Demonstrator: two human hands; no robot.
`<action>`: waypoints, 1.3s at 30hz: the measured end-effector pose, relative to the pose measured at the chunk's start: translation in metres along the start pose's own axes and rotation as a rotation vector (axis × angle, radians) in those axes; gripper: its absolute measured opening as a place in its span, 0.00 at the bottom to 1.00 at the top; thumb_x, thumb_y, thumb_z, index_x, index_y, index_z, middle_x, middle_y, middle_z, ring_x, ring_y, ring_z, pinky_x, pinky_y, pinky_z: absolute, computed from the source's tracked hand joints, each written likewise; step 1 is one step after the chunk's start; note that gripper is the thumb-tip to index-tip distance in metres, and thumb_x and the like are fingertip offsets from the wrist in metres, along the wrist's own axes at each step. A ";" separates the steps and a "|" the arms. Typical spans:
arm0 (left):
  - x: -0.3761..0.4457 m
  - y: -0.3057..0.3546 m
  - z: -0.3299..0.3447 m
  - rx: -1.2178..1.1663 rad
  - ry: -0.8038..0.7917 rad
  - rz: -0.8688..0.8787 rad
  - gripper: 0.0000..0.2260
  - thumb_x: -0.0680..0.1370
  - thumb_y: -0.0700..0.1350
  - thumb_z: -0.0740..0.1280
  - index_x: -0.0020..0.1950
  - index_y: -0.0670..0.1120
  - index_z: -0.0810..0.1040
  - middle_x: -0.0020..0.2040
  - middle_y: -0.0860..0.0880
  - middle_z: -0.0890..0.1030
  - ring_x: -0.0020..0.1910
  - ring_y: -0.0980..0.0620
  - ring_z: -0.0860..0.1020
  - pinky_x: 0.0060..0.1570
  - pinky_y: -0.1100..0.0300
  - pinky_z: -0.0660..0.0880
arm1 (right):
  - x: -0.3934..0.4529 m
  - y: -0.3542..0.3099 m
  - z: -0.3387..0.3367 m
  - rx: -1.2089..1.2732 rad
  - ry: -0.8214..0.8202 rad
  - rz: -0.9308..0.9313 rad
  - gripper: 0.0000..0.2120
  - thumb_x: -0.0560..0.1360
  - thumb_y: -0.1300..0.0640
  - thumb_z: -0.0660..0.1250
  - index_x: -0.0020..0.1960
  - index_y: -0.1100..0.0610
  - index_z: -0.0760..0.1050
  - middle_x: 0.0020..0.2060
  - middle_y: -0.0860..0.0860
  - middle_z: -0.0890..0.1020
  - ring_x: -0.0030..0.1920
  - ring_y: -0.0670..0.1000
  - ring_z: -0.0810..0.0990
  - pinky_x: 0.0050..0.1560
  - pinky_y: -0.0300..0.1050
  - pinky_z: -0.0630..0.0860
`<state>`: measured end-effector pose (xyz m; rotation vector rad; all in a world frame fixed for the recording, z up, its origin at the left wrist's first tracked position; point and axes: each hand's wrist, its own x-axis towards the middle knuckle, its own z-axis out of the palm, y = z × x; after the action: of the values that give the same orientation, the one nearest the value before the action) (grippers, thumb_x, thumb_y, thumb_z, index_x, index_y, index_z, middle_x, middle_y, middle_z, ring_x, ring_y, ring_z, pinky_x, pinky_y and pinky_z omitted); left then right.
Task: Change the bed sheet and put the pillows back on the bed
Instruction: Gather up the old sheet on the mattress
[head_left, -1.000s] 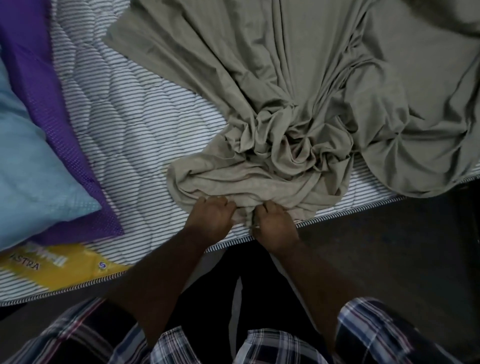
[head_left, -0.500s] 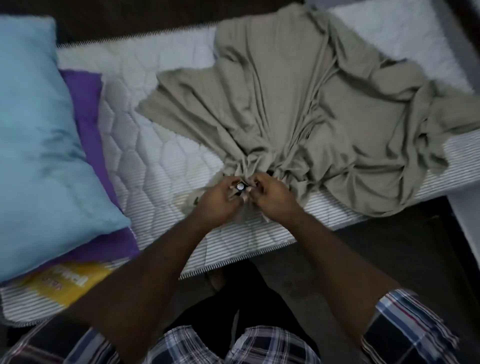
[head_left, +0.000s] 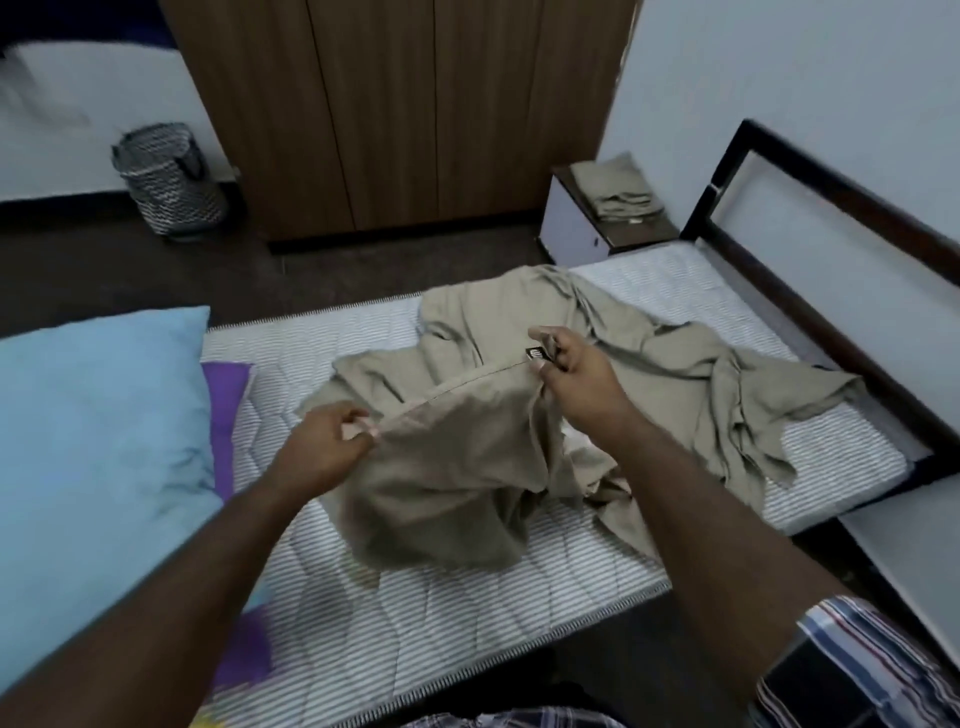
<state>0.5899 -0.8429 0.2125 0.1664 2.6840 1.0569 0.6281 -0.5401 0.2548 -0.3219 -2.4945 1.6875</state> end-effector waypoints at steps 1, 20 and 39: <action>0.003 0.016 0.002 -0.004 -0.011 0.056 0.21 0.74 0.54 0.72 0.64 0.47 0.79 0.61 0.48 0.81 0.61 0.50 0.77 0.57 0.57 0.72 | 0.002 -0.010 0.001 -0.004 -0.049 -0.034 0.15 0.80 0.64 0.65 0.62 0.49 0.76 0.54 0.48 0.83 0.51 0.44 0.79 0.60 0.44 0.75; 0.053 0.186 0.039 -0.811 0.061 0.005 0.09 0.79 0.51 0.70 0.41 0.48 0.81 0.39 0.46 0.82 0.38 0.51 0.77 0.43 0.56 0.73 | 0.079 0.001 -0.081 0.046 -0.678 -0.060 0.04 0.76 0.62 0.73 0.48 0.63 0.81 0.33 0.50 0.82 0.34 0.44 0.78 0.37 0.36 0.73; 0.080 0.145 -0.014 -0.759 -0.200 -0.102 0.24 0.75 0.69 0.63 0.56 0.51 0.79 0.45 0.52 0.82 0.40 0.53 0.77 0.39 0.56 0.74 | 0.077 -0.028 -0.010 0.338 -0.284 -0.006 0.06 0.79 0.66 0.66 0.48 0.70 0.76 0.24 0.51 0.71 0.21 0.45 0.66 0.23 0.36 0.64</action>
<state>0.5110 -0.7303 0.3067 -0.0112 1.9292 1.8114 0.5527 -0.5225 0.2822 -0.0429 -2.3150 2.2447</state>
